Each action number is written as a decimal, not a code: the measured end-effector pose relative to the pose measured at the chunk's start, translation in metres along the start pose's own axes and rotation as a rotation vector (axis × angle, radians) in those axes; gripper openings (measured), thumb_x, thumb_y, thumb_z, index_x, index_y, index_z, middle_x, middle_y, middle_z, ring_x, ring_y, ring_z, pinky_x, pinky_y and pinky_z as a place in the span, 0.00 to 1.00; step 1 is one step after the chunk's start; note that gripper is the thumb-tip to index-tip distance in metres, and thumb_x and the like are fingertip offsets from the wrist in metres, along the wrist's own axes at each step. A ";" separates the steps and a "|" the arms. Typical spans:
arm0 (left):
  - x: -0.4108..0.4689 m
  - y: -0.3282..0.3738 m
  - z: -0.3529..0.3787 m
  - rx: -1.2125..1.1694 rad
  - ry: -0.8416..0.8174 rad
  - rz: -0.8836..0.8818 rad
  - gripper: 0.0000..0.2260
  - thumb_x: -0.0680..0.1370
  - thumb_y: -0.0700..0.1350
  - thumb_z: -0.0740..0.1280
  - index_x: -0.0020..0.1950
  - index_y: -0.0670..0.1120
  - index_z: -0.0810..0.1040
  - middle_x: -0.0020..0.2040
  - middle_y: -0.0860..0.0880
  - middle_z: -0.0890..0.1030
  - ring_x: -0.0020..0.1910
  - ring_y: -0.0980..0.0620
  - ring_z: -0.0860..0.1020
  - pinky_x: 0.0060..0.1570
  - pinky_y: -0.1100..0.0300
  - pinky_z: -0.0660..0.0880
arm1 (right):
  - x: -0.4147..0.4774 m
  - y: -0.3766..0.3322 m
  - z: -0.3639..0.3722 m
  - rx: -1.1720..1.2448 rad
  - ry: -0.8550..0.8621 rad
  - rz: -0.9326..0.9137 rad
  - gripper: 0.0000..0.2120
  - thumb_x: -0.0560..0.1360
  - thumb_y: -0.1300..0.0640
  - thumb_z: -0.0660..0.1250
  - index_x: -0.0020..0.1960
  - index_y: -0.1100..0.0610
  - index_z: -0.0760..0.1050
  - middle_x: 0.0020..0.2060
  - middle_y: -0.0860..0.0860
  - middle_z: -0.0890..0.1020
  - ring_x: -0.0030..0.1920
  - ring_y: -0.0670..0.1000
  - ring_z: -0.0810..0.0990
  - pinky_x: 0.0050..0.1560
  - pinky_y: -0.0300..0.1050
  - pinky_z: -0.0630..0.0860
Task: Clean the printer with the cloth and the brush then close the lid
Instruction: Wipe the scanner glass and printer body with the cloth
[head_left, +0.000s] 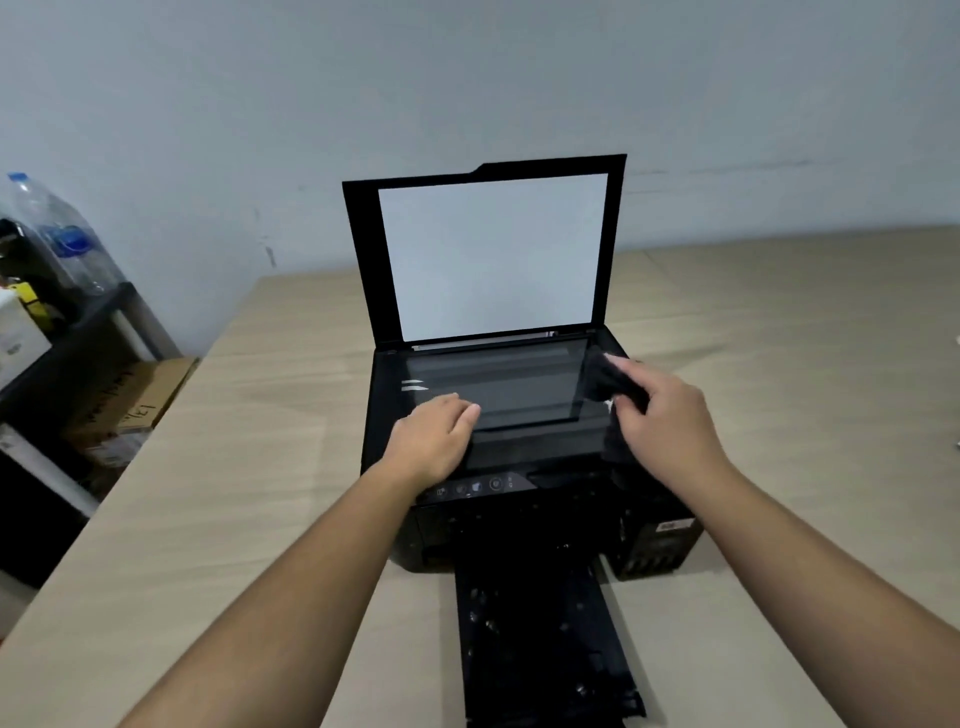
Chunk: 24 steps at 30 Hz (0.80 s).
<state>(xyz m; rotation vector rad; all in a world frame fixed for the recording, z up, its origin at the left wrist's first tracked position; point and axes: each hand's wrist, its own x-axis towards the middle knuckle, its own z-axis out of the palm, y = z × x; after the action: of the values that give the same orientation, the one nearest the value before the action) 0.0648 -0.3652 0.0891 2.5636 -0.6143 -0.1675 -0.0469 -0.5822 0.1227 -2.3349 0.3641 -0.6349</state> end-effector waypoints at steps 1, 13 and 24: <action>0.000 0.003 0.004 0.048 -0.026 0.011 0.19 0.82 0.54 0.50 0.67 0.50 0.73 0.72 0.51 0.69 0.73 0.52 0.64 0.68 0.48 0.60 | -0.002 0.002 0.010 -0.058 -0.027 0.014 0.21 0.72 0.63 0.65 0.64 0.49 0.74 0.60 0.49 0.79 0.61 0.51 0.75 0.63 0.38 0.68; 0.008 -0.003 0.024 0.194 -0.015 0.012 0.18 0.82 0.53 0.51 0.70 0.54 0.69 0.74 0.54 0.67 0.71 0.51 0.67 0.71 0.46 0.58 | -0.048 0.057 0.047 -0.617 -0.119 -0.169 0.23 0.74 0.50 0.55 0.66 0.55 0.72 0.60 0.52 0.80 0.61 0.52 0.77 0.64 0.53 0.70; 0.012 0.011 0.026 0.229 0.015 -0.038 0.19 0.81 0.56 0.52 0.67 0.52 0.72 0.71 0.52 0.68 0.70 0.49 0.66 0.72 0.44 0.55 | -0.049 0.022 0.034 0.044 -0.281 -0.092 0.21 0.72 0.66 0.59 0.63 0.53 0.75 0.58 0.45 0.79 0.61 0.45 0.75 0.62 0.30 0.66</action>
<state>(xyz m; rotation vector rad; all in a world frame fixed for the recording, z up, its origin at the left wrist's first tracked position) 0.0656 -0.3911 0.0720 2.7951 -0.6109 -0.0956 -0.0721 -0.5596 0.0689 -2.3672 0.1131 -0.3452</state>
